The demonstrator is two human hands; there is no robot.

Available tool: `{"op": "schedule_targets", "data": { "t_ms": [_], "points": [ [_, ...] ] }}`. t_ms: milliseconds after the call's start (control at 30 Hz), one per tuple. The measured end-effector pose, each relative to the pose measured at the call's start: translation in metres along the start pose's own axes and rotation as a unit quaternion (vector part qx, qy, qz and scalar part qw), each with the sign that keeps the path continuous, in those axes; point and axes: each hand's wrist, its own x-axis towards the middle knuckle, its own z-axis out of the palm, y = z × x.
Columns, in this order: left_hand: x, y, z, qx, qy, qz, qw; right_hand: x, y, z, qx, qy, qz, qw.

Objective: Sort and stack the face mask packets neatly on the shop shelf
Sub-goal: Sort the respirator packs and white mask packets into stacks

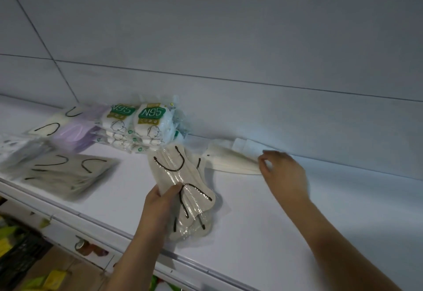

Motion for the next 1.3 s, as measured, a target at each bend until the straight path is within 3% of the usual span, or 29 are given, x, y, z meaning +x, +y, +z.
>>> {"op": "schedule_targets", "data": {
  "t_ms": [100,233,400,500,600,733,833,967,1100,1167,1300],
  "points": [
    [0.004,0.006,-0.001,-0.002,-0.029,0.003,1.0,0.004,-0.02,-0.035,0.217,0.113,0.101,0.964],
    [0.005,0.013,0.005,-0.063,-0.086,-0.011,0.994,0.003,-0.054,-0.057,0.391,0.074,0.249,0.883],
    [0.003,0.032,0.006,-0.186,-0.191,-0.038,0.963,-0.024,-0.097,-0.029,0.352,0.021,0.247,0.902],
    [0.005,0.036,-0.002,-0.128,-0.24,0.035,0.962,-0.035,-0.125,-0.01,0.316,-0.046,0.177,0.931],
    [0.016,0.034,-0.023,-0.038,-0.182,0.156,0.97,-0.034,-0.143,0.006,0.325,-0.09,0.096,0.936],
    [0.037,0.034,-0.06,0.06,-0.167,0.248,0.952,-0.019,-0.17,0.015,0.523,-0.232,0.121,0.811],
    [0.045,0.024,-0.082,0.13,-0.206,0.24,0.94,-0.009,-0.191,0.025,0.488,-0.272,0.077,0.825],
    [0.047,0.025,-0.112,0.075,-0.152,0.217,0.961,0.004,-0.235,0.033,0.461,-0.304,0.026,0.833],
    [0.052,0.052,-0.154,-0.048,-0.019,0.198,0.979,0.022,-0.3,0.051,0.385,-0.331,-0.066,0.859],
    [0.063,0.065,-0.178,-0.101,0.047,0.168,0.979,0.027,-0.321,0.065,0.333,-0.354,-0.07,0.871],
    [0.093,0.074,-0.218,-0.067,0.1,0.145,0.982,0.026,-0.348,0.095,0.354,-0.412,-0.037,0.839]
  ]
}}
